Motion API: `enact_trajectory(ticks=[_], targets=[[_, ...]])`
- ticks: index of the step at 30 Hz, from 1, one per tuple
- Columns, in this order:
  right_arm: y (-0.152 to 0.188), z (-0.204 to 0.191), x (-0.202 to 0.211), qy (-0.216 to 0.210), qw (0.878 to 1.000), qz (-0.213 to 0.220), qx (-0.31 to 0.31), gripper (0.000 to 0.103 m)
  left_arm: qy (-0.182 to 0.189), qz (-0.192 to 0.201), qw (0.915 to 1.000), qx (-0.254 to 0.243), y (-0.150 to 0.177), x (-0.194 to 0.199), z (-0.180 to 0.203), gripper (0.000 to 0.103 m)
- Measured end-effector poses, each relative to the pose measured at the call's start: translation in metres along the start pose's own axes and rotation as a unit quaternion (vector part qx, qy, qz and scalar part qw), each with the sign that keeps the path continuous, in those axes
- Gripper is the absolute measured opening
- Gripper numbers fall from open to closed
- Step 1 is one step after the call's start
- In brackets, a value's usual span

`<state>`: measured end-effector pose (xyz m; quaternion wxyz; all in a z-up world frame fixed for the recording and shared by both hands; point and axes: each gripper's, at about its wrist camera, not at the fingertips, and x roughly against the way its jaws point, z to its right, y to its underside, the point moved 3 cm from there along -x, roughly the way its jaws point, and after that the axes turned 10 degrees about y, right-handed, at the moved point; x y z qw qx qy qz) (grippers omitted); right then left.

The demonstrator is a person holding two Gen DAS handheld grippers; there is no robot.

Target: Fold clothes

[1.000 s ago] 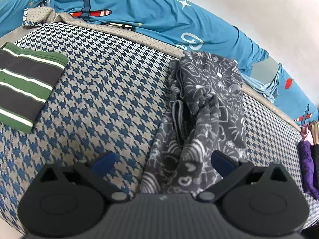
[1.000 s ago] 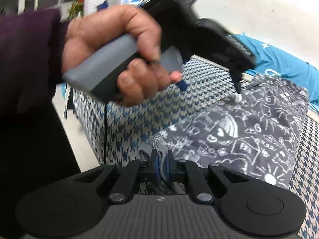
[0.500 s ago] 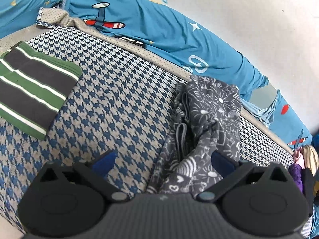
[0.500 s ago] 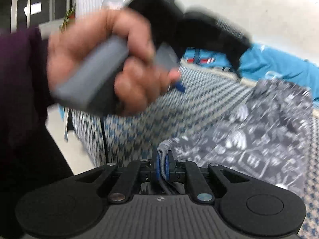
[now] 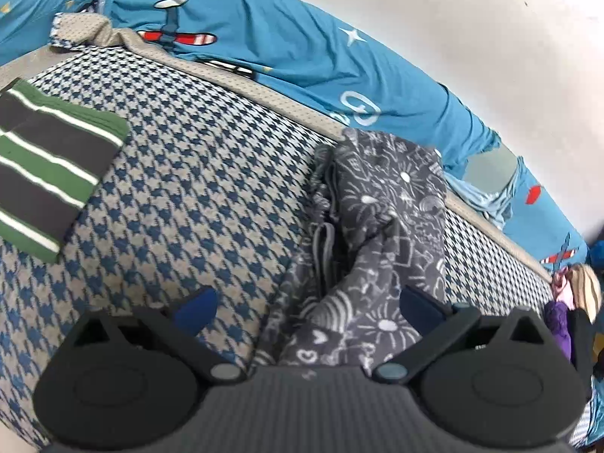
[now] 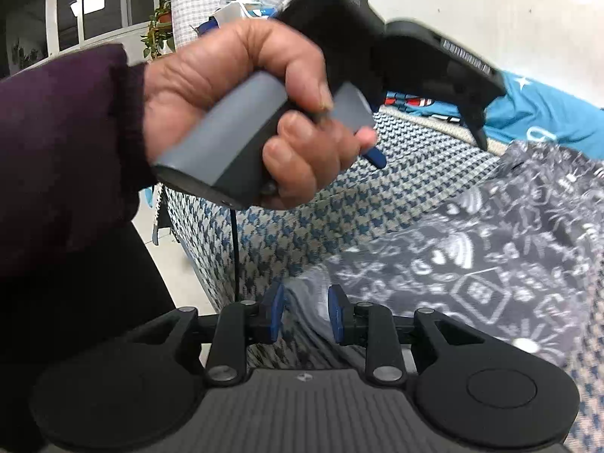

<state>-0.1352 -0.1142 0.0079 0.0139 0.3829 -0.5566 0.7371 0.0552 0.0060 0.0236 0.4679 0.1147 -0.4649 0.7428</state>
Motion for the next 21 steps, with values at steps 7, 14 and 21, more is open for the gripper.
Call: enact_trajectory(ticks=[7, 14, 21], targets=[[0.002, 0.041, 0.019, 0.038, 0.999, -0.004, -0.005, 0.037, -0.005, -0.007, 0.9987, -0.051, 0.006, -0.018, 0.021, 0.103], [0.002, 0.101, 0.022, 0.078, 0.995, -0.018, -0.055, 0.038, -0.018, -0.025, 0.9955, -0.089, 0.014, -0.041, 0.037, 0.103], [-0.001, 0.148, 0.018, 0.102, 0.99, -0.013, -0.1, 0.038, -0.05, -0.023, 0.9948, -0.086, 0.014, -0.06, 0.035, 0.103]])
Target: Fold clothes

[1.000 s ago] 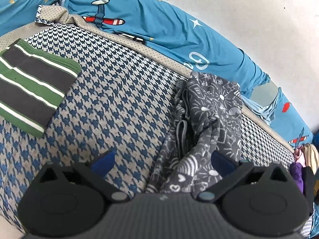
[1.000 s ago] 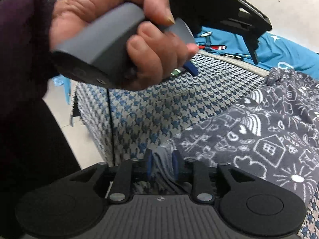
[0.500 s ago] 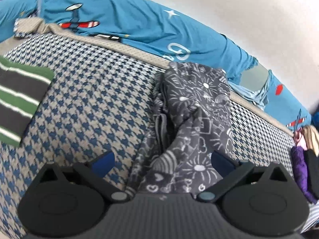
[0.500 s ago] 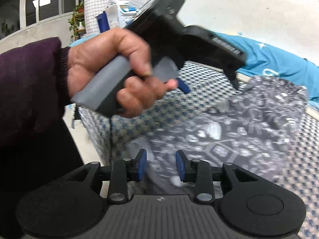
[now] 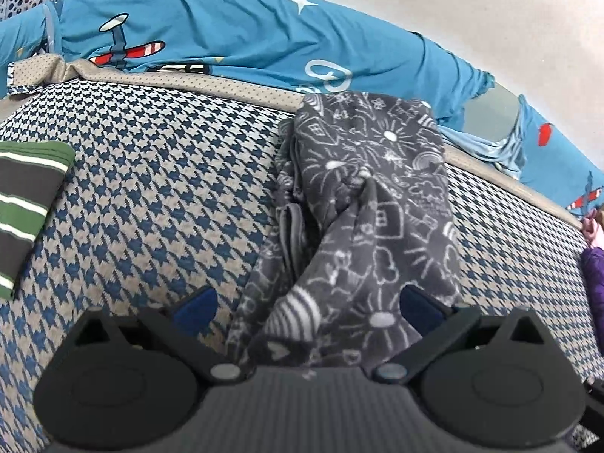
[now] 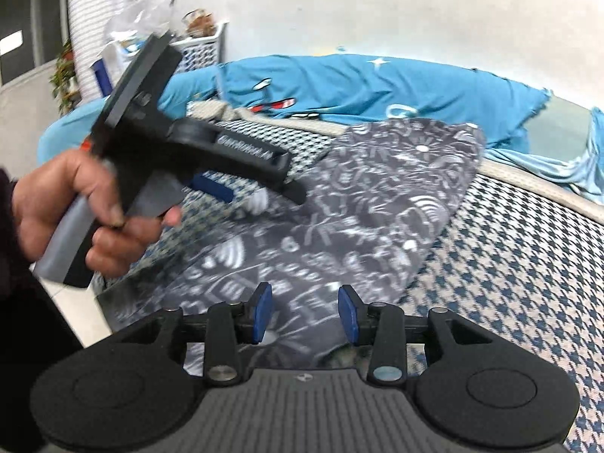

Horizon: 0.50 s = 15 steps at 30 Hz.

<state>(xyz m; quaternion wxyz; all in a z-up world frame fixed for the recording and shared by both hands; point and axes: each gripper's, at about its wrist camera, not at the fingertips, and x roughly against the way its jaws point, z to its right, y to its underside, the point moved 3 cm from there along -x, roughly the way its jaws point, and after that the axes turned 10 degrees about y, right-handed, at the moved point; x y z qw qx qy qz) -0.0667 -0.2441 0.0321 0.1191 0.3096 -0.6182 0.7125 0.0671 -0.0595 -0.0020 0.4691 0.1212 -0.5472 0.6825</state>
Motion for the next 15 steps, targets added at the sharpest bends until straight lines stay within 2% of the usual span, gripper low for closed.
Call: enact_trajectory(ticks=[3, 5, 8, 11, 15], targets=[[-0.004, 0.009, -0.007, 0.008, 1.0, 0.005, -0.005, 0.038, -0.021, 0.004, 0.9998, -0.004, -0.001, -0.005, -0.001, 0.097], [-0.007, 0.016, -0.012, 0.015, 1.0, 0.008, -0.009, 0.038, -0.021, 0.004, 0.9998, 0.003, -0.001, -0.008, -0.003, 0.083], [-0.013, 0.03, -0.024, 0.023, 0.999, 0.005, -0.028, 0.038, -0.035, 0.004, 0.9993, 0.008, 0.0, -0.011, -0.006, 0.073], [-0.017, 0.045, -0.037, 0.037, 0.998, -0.001, -0.052, 0.039, -0.072, 0.004, 0.9974, 0.01, 0.003, -0.012, -0.014, 0.069], [-0.022, 0.069, -0.056, 0.06, 0.994, -0.012, -0.092, 0.039, -0.085, -0.005, 0.9954, 0.044, 0.008, -0.014, -0.033, 0.069]])
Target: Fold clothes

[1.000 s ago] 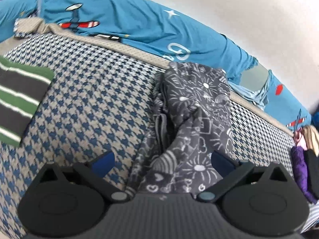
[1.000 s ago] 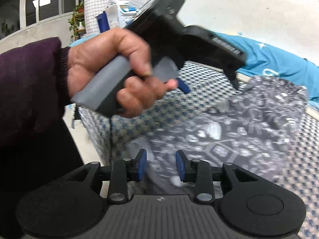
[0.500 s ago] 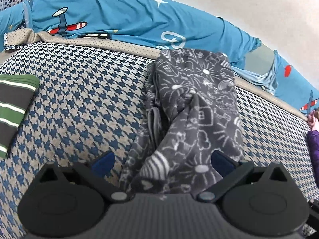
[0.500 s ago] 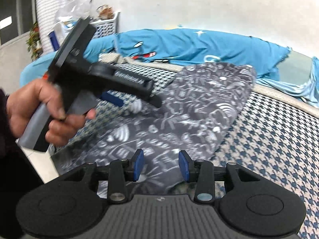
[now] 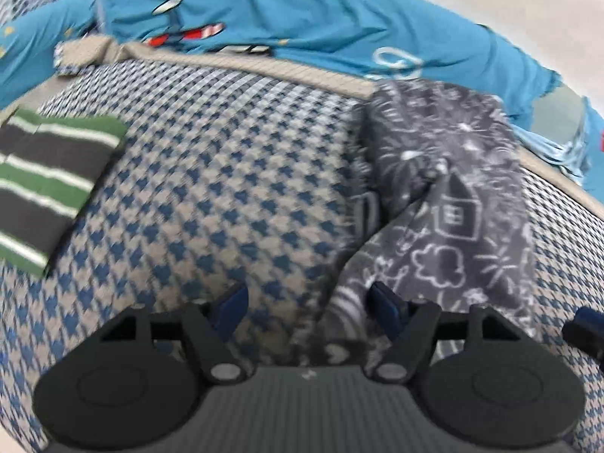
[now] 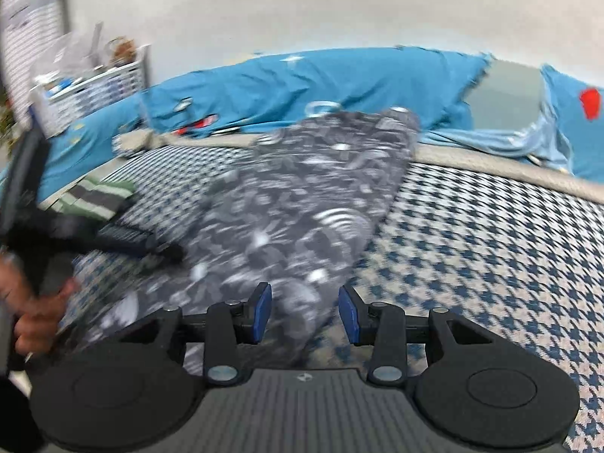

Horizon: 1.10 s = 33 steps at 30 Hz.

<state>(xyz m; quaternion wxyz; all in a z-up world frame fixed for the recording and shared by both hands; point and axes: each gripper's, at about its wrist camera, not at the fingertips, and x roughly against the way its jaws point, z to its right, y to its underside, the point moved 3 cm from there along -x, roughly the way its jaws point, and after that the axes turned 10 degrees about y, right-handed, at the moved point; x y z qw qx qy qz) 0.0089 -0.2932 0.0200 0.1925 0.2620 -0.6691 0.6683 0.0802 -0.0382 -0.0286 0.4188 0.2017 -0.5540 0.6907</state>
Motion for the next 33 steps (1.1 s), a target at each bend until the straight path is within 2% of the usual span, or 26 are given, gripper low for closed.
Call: enact_trajectory(ticks=[3, 6, 15, 22, 27, 33], targets=[[-0.007, 0.014, -0.018, 0.009, 1.0, -0.011, -0.028, 0.039, 0.001, -0.005, 0.9999, 0.016, 0.002, 0.0, -0.011, 0.071], [-0.01, 0.025, -0.033, 0.014, 0.998, -0.023, -0.052, 0.039, -0.01, -0.004, 0.9999, 0.0, 0.005, -0.001, -0.012, 0.075], [-0.016, 0.041, -0.053, -0.005, 0.993, -0.049, -0.11, 0.039, -0.008, -0.008, 0.9999, 0.005, 0.002, 0.001, -0.02, 0.082], [-0.01, 0.022, -0.022, -0.034, 0.996, -0.029, -0.074, 0.039, 0.028, 0.003, 0.999, 0.035, -0.003, 0.02, -0.023, 0.086], [-0.006, 0.002, 0.002, -0.06, 0.997, -0.011, -0.041, 0.039, 0.064, 0.027, 0.9975, 0.008, 0.001, 0.049, -0.014, 0.091], [0.003, -0.015, 0.016, -0.074, 0.997, -0.015, -0.015, 0.039, 0.077, 0.015, 0.9967, -0.02, 0.016, 0.064, -0.01, 0.091]])
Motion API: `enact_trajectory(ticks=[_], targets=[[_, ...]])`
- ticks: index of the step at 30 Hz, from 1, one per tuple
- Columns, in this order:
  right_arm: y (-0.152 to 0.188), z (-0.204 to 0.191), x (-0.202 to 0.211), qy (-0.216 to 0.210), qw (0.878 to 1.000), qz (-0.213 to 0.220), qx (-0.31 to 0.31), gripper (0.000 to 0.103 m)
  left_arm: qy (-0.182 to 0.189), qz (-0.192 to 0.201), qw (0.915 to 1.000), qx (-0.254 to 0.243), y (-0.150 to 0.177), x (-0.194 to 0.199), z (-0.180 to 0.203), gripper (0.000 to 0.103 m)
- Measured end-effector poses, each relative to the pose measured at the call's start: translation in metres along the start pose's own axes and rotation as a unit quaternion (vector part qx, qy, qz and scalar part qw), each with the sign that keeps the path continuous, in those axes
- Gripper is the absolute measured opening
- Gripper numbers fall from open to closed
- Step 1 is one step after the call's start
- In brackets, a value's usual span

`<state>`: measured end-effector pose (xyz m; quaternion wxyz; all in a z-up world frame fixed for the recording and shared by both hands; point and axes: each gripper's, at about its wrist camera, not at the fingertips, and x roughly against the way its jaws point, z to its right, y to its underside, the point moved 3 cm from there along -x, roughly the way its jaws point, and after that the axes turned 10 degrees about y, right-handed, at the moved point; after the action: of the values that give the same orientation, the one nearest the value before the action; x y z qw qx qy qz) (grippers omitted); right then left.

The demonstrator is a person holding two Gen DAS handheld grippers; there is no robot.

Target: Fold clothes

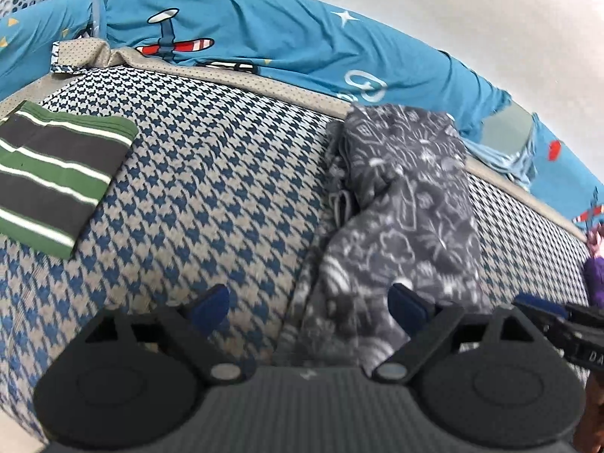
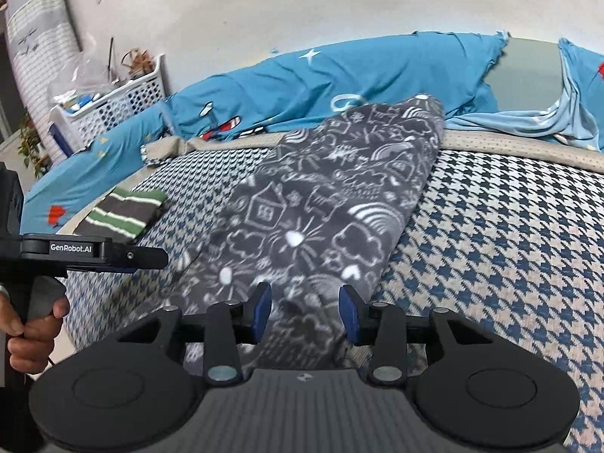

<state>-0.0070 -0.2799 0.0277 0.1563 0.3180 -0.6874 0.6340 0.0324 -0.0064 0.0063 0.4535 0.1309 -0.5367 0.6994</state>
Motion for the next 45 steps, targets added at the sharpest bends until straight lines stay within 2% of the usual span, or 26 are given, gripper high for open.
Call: enact_trajectory(ticks=[7, 13, 18, 22, 28, 41, 45], targets=[[0.018, -0.024, 0.018, -0.015, 0.999, 0.004, 0.041, 0.039, 0.003, -0.012, 0.9997, -0.022, 0.017, 0.011, 0.005, 0.091], [0.033, -0.044, 0.028, -0.011, 0.996, 0.014, 0.085, 0.039, 0.006, -0.026, 0.9977, -0.063, 0.028, 0.008, 0.016, 0.091], [0.045, -0.059, 0.031, -0.018, 0.993, 0.014, 0.112, 0.039, -0.05, -0.053, 0.9948, -0.072, 0.036, -0.004, 0.009, 0.091], [0.06, -0.08, 0.033, -0.033, 0.986, 0.016, 0.162, 0.039, -0.074, -0.065, 0.9912, -0.089, 0.043, -0.004, 0.004, 0.092], [0.093, -0.108, 0.028, -0.063, 0.975, -0.021, 0.212, 0.036, -0.082, -0.077, 0.9913, -0.068, 0.05, -0.002, -0.008, 0.093], [0.099, -0.116, 0.03, -0.104, 0.964, -0.031, 0.241, 0.035, -0.125, -0.074, 0.9889, -0.032, 0.062, 0.011, -0.017, 0.103], [0.079, -0.102, 0.036, -0.136, 0.971, -0.033, 0.194, 0.033, -0.143, -0.073, 0.9859, -0.047, 0.061, 0.009, -0.013, 0.103]])
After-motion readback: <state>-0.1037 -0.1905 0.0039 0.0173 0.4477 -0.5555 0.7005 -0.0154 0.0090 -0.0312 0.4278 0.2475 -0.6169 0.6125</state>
